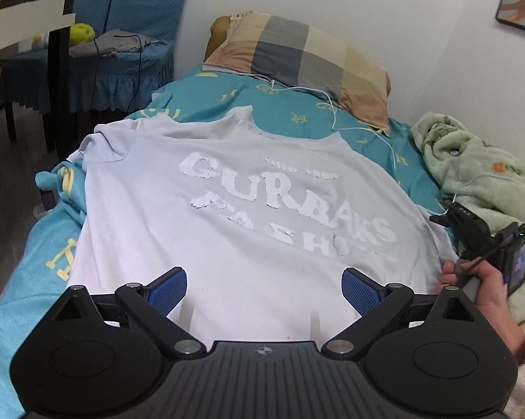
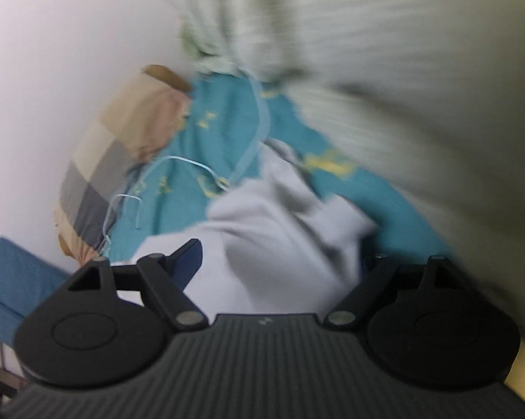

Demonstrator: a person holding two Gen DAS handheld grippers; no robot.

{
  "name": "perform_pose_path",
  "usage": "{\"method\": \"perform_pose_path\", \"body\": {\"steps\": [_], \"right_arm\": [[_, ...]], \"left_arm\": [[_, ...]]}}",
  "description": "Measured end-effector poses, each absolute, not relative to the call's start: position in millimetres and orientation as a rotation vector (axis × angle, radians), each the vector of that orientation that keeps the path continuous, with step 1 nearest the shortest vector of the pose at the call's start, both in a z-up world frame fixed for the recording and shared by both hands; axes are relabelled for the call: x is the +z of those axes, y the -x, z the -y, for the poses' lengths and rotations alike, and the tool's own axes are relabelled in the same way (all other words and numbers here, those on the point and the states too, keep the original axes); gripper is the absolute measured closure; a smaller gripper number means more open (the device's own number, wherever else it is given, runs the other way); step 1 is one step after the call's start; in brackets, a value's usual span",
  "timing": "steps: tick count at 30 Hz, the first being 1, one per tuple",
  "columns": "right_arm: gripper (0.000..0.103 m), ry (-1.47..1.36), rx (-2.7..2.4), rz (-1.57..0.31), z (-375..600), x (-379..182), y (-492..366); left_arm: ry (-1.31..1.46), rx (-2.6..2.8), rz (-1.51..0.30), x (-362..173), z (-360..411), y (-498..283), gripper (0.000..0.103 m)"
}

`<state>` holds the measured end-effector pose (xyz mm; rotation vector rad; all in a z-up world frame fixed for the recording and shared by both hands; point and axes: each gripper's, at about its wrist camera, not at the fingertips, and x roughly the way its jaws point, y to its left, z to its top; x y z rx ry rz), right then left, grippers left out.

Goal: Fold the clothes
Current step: 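Grasp the sleeve with the right gripper, fold it onto the shirt body, release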

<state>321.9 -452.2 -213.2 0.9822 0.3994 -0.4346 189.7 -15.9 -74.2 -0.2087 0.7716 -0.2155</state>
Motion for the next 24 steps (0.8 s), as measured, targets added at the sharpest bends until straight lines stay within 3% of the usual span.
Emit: {"method": "perform_pose_path", "body": {"steps": [1, 3, 5, 8, 17, 24], "right_arm": [[0.02, -0.944, -0.423, -0.387, 450.8, -212.3, -330.1], [0.042, -0.852, -0.423, -0.398, 445.5, -208.9, -345.5], [0.085, -0.751, -0.439, -0.434, 438.5, -204.0, -359.8], [0.092, -0.624, -0.434, -0.416, 424.2, -182.4, -365.8], [0.093, -0.29, -0.287, -0.293, 329.4, -85.7, -376.7], [0.093, -0.122, -0.066, -0.404, 220.9, -100.8, -400.2]], "left_arm": [[0.214, -0.213, -0.768, -72.7, 15.4, -190.5, 0.006], [0.224, -0.213, -0.761, -69.5, 14.5, -192.1, 0.006], [0.225, -0.208, -0.751, -65.9, 14.1, -192.5, 0.006], [0.22, -0.195, -0.743, -62.6, 15.8, -189.6, 0.006], [0.171, -0.149, -0.735, -56.7, 13.8, -182.1, 0.006], [0.238, -0.115, -0.729, -50.0, -13.3, -181.3, 0.006]]}}
